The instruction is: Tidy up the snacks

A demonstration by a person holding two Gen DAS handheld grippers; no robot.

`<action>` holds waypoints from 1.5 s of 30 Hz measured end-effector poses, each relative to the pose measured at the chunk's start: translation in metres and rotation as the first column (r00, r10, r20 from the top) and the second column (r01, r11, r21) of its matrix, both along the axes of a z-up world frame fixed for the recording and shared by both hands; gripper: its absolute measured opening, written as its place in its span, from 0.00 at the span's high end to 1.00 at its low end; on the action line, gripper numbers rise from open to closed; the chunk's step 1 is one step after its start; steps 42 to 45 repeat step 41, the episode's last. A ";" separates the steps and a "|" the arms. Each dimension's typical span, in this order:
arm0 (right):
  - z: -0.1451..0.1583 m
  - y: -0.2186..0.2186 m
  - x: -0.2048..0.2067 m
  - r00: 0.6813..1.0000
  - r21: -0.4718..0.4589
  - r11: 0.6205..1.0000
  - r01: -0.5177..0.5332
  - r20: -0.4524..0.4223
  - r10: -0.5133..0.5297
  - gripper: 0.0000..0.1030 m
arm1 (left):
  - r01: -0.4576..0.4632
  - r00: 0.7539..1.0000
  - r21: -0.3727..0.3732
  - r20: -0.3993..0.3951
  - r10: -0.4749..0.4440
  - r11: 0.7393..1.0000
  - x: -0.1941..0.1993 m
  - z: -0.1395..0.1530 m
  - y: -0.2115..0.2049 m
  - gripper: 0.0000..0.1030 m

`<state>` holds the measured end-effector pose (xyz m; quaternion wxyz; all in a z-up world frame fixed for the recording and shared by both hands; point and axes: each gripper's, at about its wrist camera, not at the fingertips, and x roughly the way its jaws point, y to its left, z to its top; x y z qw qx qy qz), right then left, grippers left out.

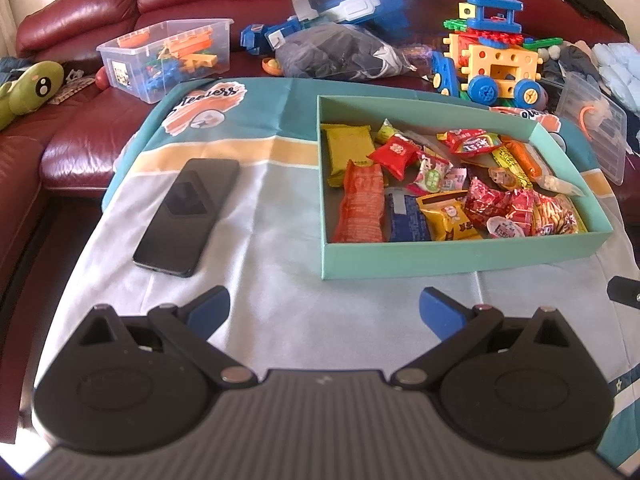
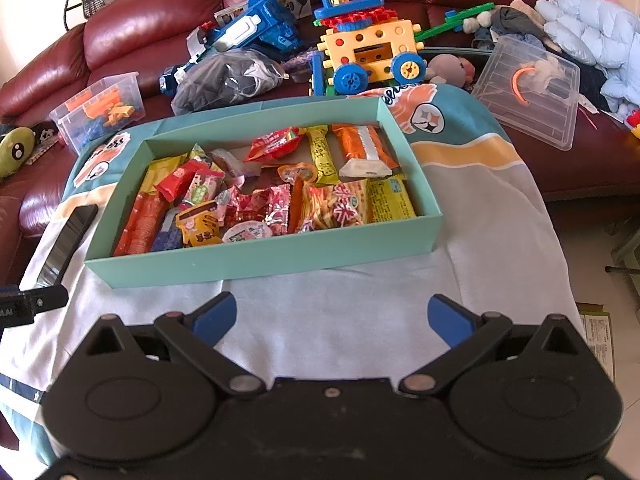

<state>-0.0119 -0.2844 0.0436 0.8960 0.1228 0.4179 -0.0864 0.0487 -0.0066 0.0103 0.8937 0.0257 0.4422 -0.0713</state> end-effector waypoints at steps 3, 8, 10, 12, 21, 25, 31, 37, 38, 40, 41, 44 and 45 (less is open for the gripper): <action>0.000 0.000 0.001 1.000 -0.001 1.000 0.001 -0.003 -0.001 0.00 | 0.007 1.000 0.001 0.001 -0.007 1.000 -0.001 0.000 -0.001 0.00; -0.001 -0.001 0.001 1.000 -0.003 1.000 0.003 -0.005 -0.003 0.00 | 0.023 1.000 0.001 -0.003 -0.023 1.000 -0.003 0.000 -0.004 0.00; -0.002 -0.001 0.001 1.000 -0.003 1.000 0.003 -0.007 -0.003 0.00 | 0.031 1.000 0.000 -0.005 -0.031 1.000 -0.003 -0.001 -0.006 0.00; -0.003 -0.001 0.001 1.000 -0.003 1.000 0.002 -0.009 -0.002 0.00 | 0.037 0.999 -0.003 -0.006 -0.037 0.999 -0.004 -0.001 -0.007 0.00; -0.004 -0.001 0.000 1.000 -0.013 1.000 0.006 -0.008 -0.006 0.00 | 0.045 0.999 -0.025 -0.009 -0.046 0.999 -0.005 -0.003 -0.006 0.00; -0.004 0.000 0.000 1.000 -0.016 1.000 0.005 -0.009 -0.005 0.00 | 0.050 0.999 -0.032 -0.013 -0.050 0.998 -0.005 -0.003 -0.006 0.00; -0.004 0.001 -0.001 1.000 -0.019 1.000 0.004 -0.009 -0.005 0.00 | 0.052 0.999 -0.025 -0.008 -0.052 0.998 -0.007 -0.004 -0.006 0.00; -0.002 0.002 -0.001 1.000 -0.031 1.000 0.004 -0.004 -0.004 0.00 | 0.055 0.998 -0.018 0.001 -0.055 0.998 -0.008 -0.001 -0.005 0.00; -0.002 0.002 -0.002 1.000 -0.034 0.999 0.003 -0.003 -0.004 0.00 | 0.056 0.998 -0.016 0.004 -0.056 0.998 -0.008 0.000 -0.005 0.00; -0.001 0.004 -0.002 1.000 -0.041 0.999 0.001 -0.001 -0.001 0.00 | 0.059 0.998 -0.012 0.008 -0.059 0.998 -0.009 0.001 -0.004 0.00; 0.000 0.004 -0.002 1.000 -0.044 0.999 0.000 0.000 0.000 0.00 | 0.060 0.998 -0.011 0.008 -0.060 0.998 -0.010 0.001 -0.004 0.00; 0.000 0.004 -0.002 1.000 -0.044 0.999 0.000 0.000 0.000 0.00 | 0.060 0.998 -0.011 0.008 -0.060 0.998 -0.010 0.001 -0.004 0.00; 0.000 0.004 -0.002 1.000 -0.044 0.999 0.000 0.000 0.000 0.00 | 0.060 0.998 -0.011 0.008 -0.060 0.998 -0.010 0.001 -0.004 0.00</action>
